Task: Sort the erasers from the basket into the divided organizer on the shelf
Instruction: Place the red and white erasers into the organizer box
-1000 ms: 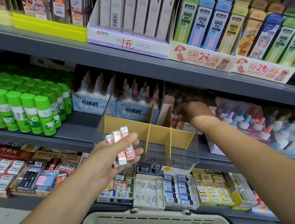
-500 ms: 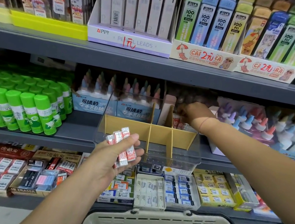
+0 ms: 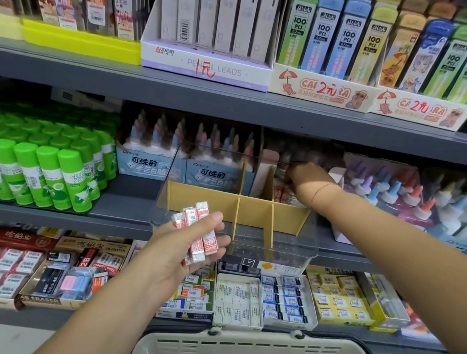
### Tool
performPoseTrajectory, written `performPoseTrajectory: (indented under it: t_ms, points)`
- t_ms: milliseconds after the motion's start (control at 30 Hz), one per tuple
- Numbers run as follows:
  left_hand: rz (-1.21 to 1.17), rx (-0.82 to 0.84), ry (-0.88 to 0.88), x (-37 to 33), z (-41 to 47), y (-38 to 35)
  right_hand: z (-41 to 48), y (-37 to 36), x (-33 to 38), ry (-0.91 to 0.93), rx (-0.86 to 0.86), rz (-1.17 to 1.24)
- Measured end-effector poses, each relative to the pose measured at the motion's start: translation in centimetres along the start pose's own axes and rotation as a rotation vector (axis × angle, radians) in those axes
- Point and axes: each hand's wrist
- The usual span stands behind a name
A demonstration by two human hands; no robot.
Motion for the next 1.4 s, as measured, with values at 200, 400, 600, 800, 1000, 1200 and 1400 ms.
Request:
performPoseTrajectory:
  t_ms: [200, 400, 600, 800, 1000, 1200, 1400]
  points:
    - [-0.056, 0.075, 0.048, -0.2, -0.6, -0.5, -1.9, 1.2, 0.6, 0.029, 0.095, -0.041]
    - [-0.041, 0.155, 0.052, -0.4, -1.4, -0.9, -5.5, 3.2, 3.5, 0.126, -0.178, 0.218]
    - [-0.065, 0.172, 0.027, -0.4, -1.7, -1.0, -10.1, 3.9, 7.4, 0.31, 0.25, 1.1]
    - [-0.136, 0.118, 0.001, -0.4, -1.3, -0.8, -11.8, 1.5, 7.9, 0.062, 0.363, 1.471]
    - [-0.139, 0.082, 0.005, -0.2, -0.9, -0.7, -13.5, -0.3, 10.0, 0.057, 0.104, 1.656]
    - [-0.186, 0.062, 0.034, -0.4, -1.0, -0.6, -12.5, 2.6, 6.3, -0.048, 0.115, 1.597]
    - [-0.105, 0.008, 0.041, -0.3, -0.9, -0.5, -7.6, 6.0, -2.0, -0.162, -0.205, 0.823]
Point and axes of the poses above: each hand's wrist, its own z-axis towards the middle knuckle, its own y-axis out of the back of the hand, x = y × z, and after that the axes turned 9 degrees about z, right-handed
